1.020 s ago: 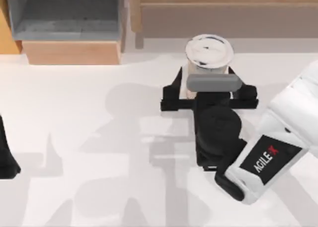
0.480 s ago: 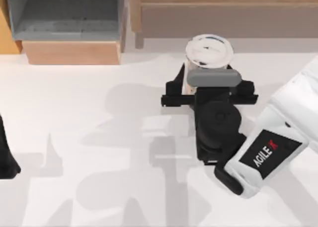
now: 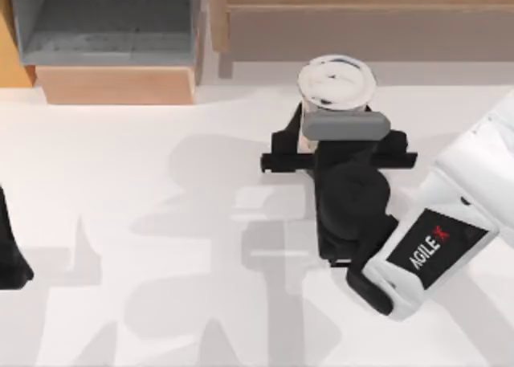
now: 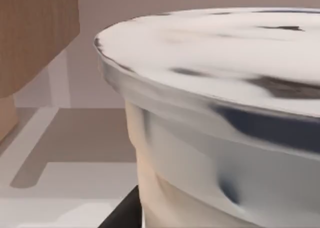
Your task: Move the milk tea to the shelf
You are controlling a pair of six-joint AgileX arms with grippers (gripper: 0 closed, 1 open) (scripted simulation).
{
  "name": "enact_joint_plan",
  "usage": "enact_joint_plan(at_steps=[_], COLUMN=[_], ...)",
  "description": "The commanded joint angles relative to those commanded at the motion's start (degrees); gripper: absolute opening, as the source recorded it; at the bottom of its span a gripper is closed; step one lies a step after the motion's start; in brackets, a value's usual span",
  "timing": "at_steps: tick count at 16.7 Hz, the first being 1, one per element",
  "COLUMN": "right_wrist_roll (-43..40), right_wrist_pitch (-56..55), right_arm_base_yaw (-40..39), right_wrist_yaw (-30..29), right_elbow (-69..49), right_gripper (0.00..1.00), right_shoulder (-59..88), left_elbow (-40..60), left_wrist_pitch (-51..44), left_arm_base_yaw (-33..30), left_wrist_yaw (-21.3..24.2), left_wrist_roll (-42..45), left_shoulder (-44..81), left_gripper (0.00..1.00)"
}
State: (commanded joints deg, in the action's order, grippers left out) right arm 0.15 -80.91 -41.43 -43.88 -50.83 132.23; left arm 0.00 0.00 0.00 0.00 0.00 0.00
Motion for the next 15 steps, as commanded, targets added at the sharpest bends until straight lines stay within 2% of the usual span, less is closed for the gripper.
enact_joint_plan(at_steps=[2, 3, 15], right_wrist_roll=[0.00, 0.00, 0.08], right_wrist_pitch=[0.00, 0.00, 1.56], right_arm_base_yaw=[0.00, 0.00, -0.12], right_wrist_yaw=[0.00, 0.00, 0.00], right_elbow=[0.00, 0.00, 0.34], right_gripper=[0.02, 0.00, 0.00], right_shoulder=[0.00, 0.00, -1.96], left_elbow=[0.00, 0.00, 0.00], left_wrist_pitch=[0.00, 0.00, 0.00], left_arm_base_yaw=[0.00, 0.00, 0.00], left_wrist_yaw=[0.00, 0.00, 0.00], left_wrist_roll=[0.00, 0.00, 0.00], left_shoulder=[0.00, 0.00, 0.00], left_gripper=[1.00, 1.00, 1.00])
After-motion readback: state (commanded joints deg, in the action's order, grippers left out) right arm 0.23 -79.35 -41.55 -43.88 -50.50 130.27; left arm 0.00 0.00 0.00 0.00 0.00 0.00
